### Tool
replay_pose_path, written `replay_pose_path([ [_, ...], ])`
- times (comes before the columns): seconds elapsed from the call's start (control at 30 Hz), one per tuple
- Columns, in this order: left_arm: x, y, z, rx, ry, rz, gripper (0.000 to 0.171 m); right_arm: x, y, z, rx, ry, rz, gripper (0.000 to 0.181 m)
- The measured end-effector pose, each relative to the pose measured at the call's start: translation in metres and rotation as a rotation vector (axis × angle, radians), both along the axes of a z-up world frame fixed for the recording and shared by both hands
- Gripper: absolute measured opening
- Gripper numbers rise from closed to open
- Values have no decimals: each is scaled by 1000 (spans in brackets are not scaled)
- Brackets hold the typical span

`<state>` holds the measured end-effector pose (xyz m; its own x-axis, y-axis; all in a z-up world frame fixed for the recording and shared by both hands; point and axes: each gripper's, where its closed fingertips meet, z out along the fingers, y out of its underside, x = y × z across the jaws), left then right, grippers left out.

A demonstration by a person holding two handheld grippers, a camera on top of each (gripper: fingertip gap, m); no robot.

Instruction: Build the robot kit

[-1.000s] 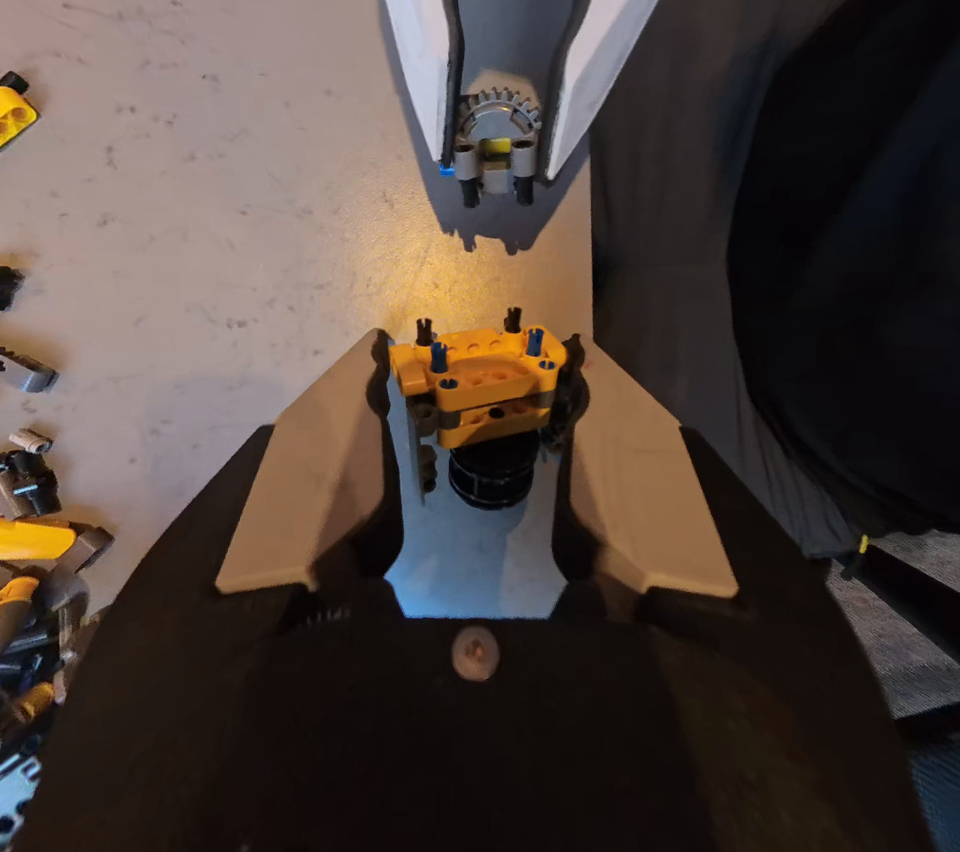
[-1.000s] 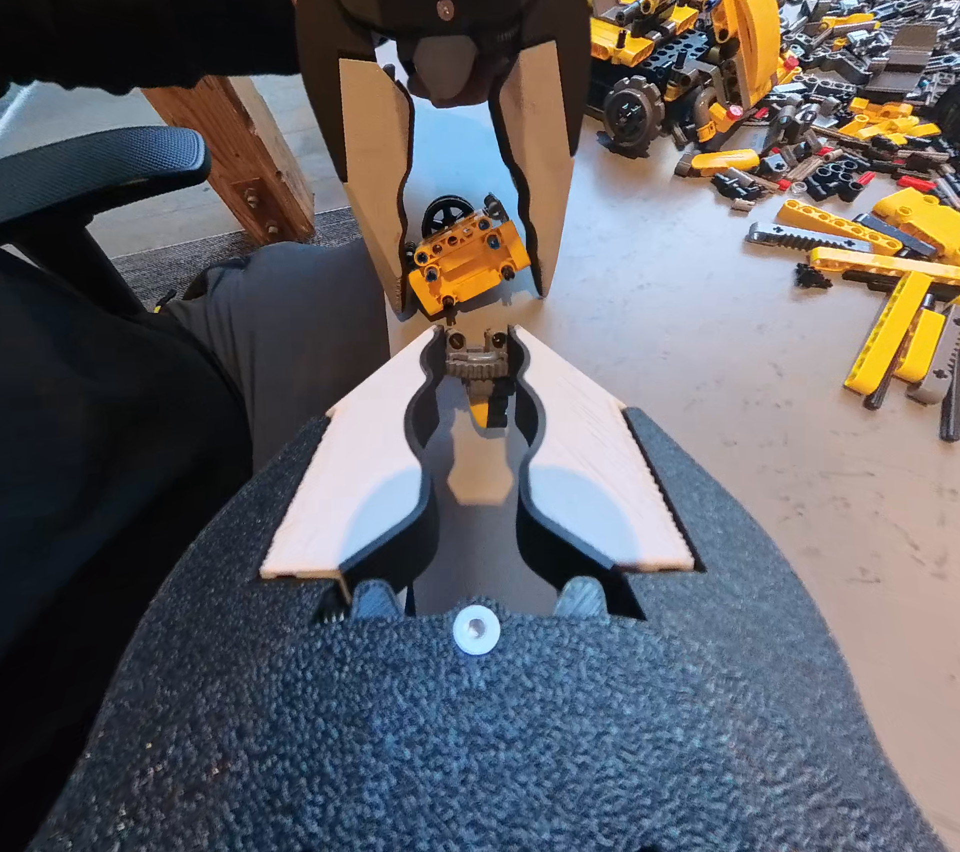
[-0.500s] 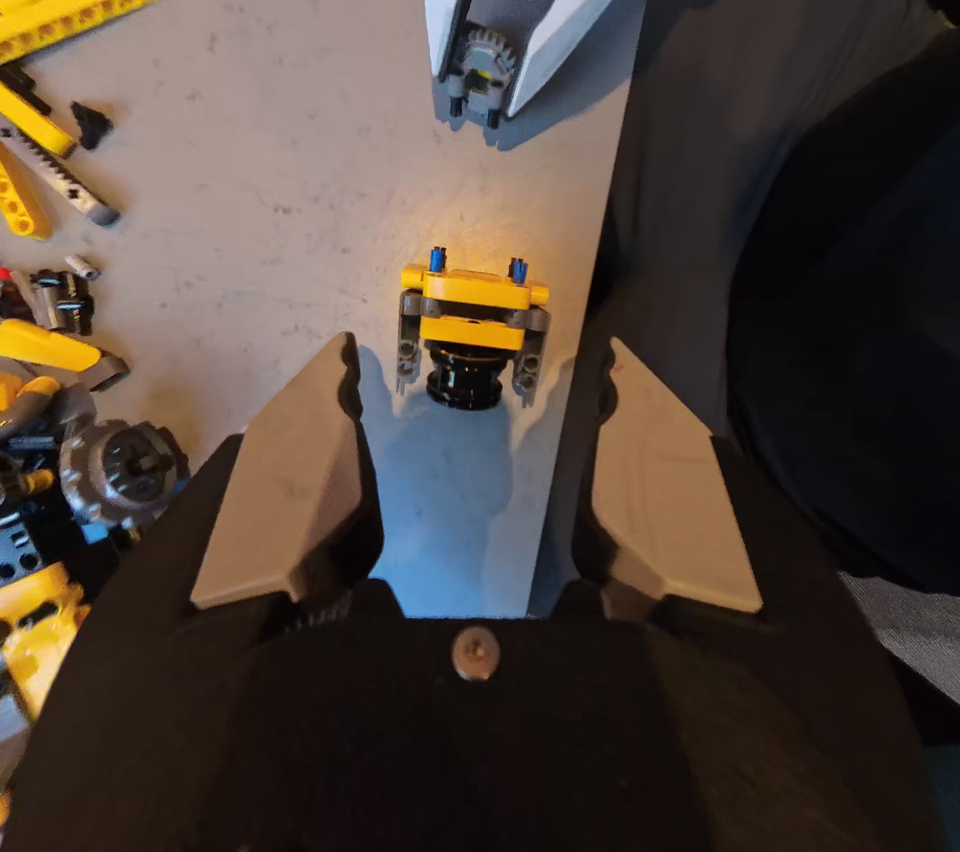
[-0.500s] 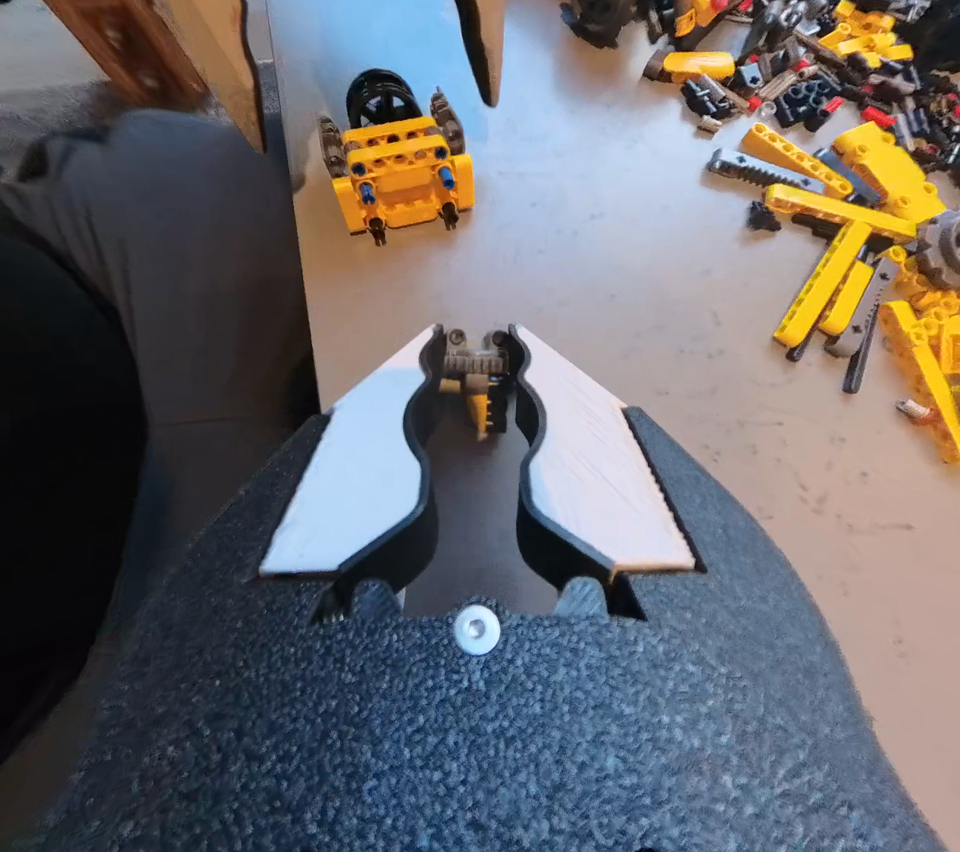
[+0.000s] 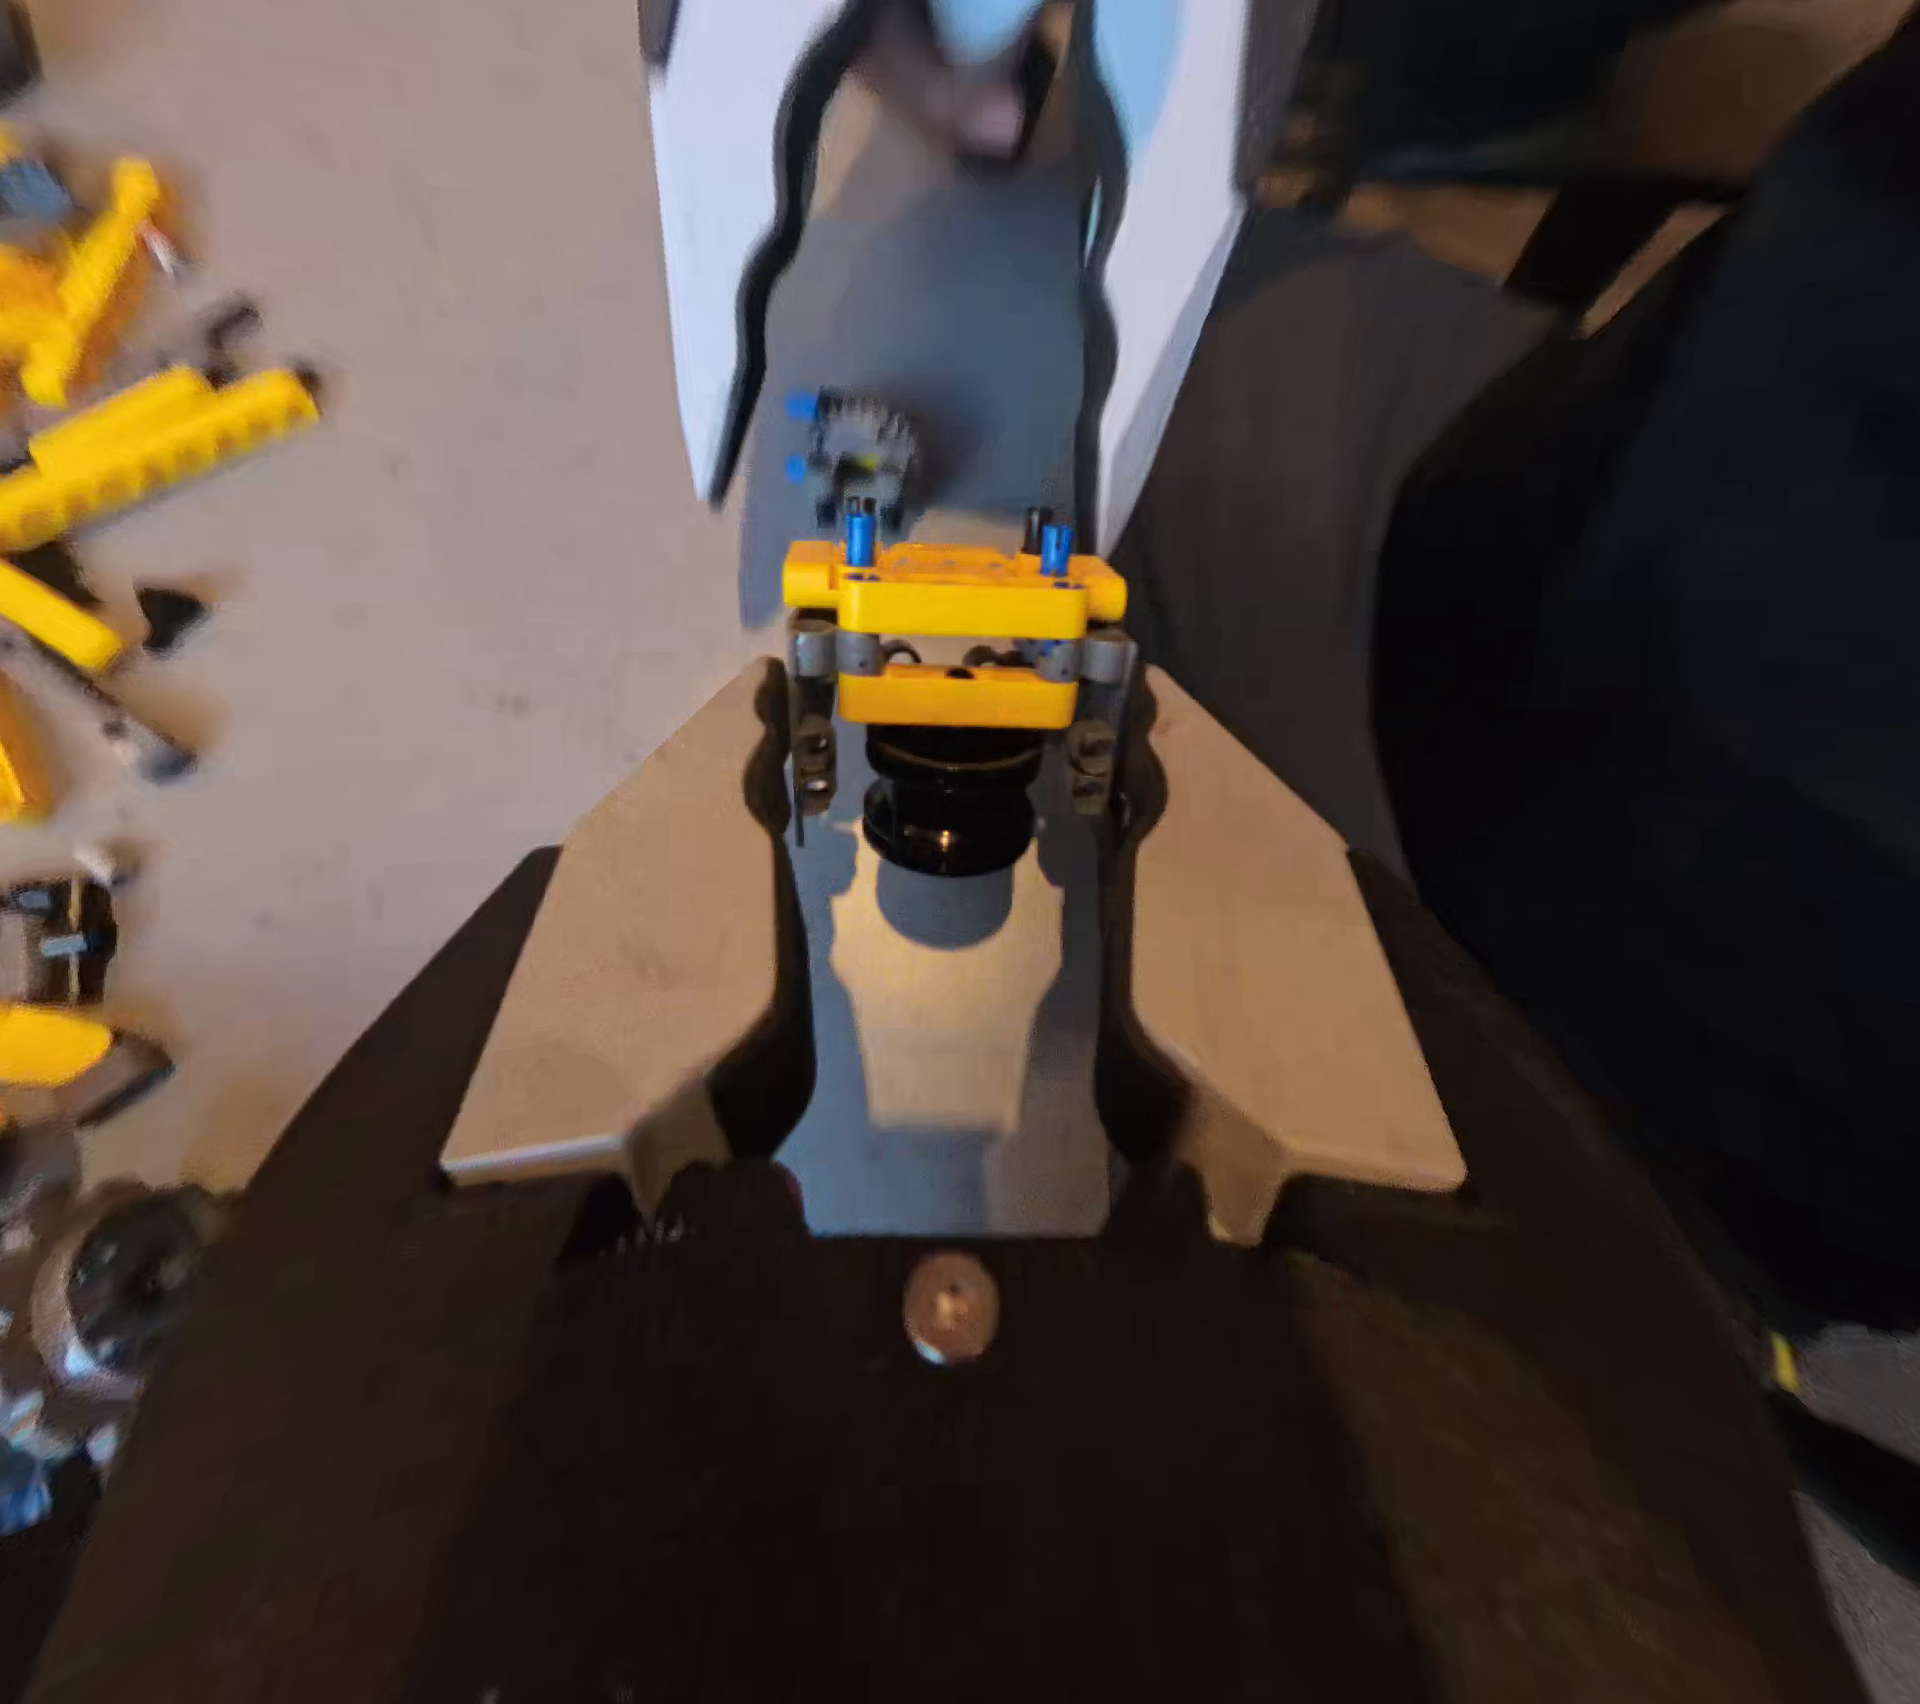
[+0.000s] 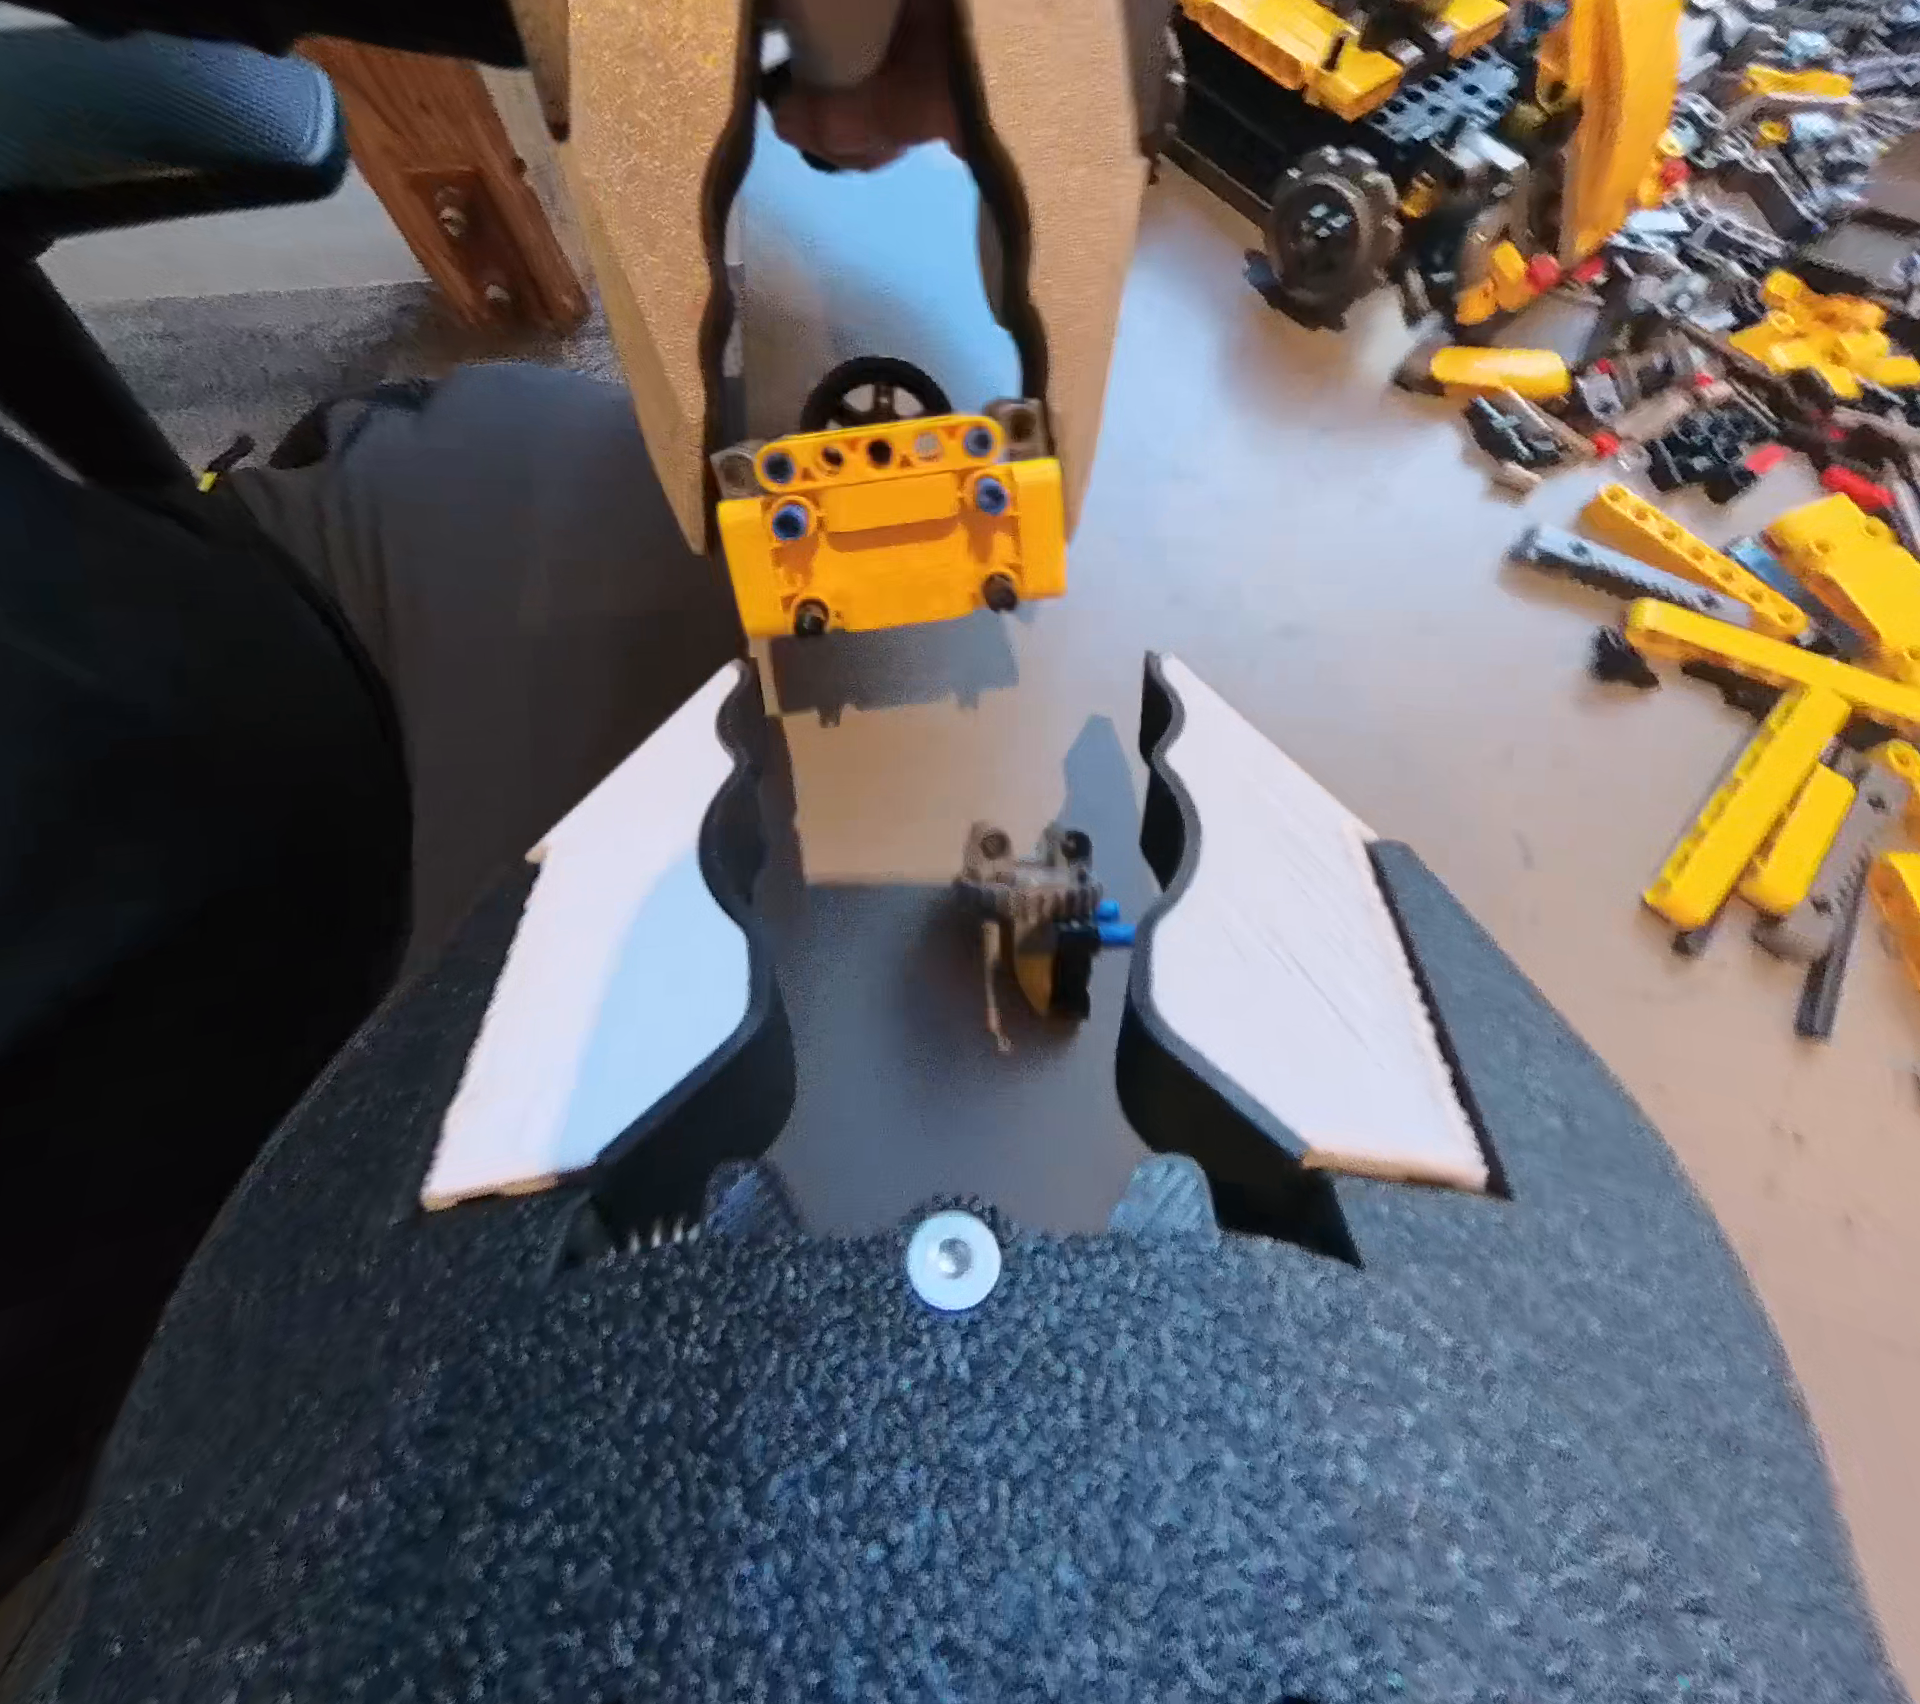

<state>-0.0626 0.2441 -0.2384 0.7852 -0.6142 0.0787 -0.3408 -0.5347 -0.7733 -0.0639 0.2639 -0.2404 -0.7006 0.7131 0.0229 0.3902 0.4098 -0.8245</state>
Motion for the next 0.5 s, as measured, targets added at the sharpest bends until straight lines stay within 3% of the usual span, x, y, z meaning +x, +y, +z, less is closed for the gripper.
replay_pose_path([
  [0.1,5,5,14,91,-76,-8,62,-2,-15,6,-12,13,58,66],
  [0.27,6,6,14,113,-163,-3,62,-6,-20,13,-57,19,77,65],
  [0.5,-6,-3,-17,-65,-84,38,76,-11,-14,-10,90,-64,52,65],
])
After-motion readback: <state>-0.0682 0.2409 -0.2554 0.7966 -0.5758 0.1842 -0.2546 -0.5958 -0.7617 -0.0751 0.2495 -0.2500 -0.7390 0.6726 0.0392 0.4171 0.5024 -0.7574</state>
